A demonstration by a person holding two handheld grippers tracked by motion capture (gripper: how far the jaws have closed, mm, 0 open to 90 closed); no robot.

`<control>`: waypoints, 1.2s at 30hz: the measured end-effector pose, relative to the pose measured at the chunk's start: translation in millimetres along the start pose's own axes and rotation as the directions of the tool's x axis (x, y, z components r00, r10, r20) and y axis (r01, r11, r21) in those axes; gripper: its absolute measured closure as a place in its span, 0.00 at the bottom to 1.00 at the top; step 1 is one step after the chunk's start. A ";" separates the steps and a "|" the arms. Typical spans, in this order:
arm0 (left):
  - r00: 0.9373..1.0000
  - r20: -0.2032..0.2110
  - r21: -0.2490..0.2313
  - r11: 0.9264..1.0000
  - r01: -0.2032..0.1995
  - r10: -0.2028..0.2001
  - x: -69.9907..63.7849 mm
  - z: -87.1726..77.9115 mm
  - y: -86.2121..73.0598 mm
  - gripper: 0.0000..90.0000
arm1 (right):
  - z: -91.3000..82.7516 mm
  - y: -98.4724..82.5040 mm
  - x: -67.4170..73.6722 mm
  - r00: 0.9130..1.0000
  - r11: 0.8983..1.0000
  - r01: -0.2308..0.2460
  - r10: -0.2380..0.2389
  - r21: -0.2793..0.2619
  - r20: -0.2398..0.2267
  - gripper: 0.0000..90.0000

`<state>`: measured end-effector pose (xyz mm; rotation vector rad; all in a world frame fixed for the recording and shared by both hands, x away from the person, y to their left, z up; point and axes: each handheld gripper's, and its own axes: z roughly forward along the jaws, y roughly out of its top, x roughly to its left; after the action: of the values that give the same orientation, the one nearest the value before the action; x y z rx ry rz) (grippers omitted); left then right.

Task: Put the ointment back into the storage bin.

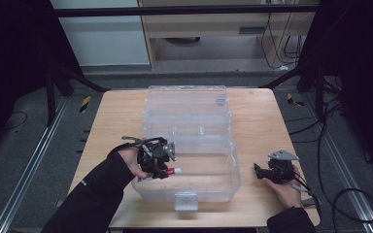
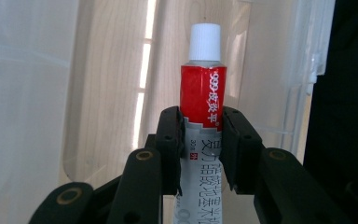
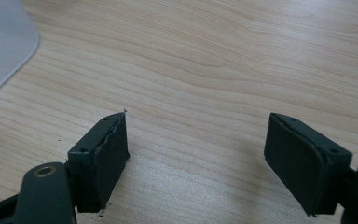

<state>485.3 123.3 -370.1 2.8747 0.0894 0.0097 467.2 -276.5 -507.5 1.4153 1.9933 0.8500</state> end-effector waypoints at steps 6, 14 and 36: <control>1.000 0.021 0.006 1.000 -0.014 0.014 1.2 9.0 -2.3 0.78 | 0.6 -0.3 0.2 1.000 1.000 0.007 -0.007 0.003 0.001 0.24; 1.000 0.028 0.038 0.999 0.011 -0.012 -1.6 19.8 -0.8 0.78 | 0.8 -0.3 0.3 1.000 1.000 0.012 -0.012 -0.001 -0.003 0.24; 0.998 0.061 0.058 0.998 0.020 -0.023 1.0 47.3 -8.6 0.78 | 1.0 -0.6 1.3 1.000 1.000 0.011 -0.011 -0.003 -0.011 0.24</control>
<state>486.5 119.2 -418.0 2.9279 0.1101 -0.0864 467.2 -275.3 -508.7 1.4001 2.0052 0.8576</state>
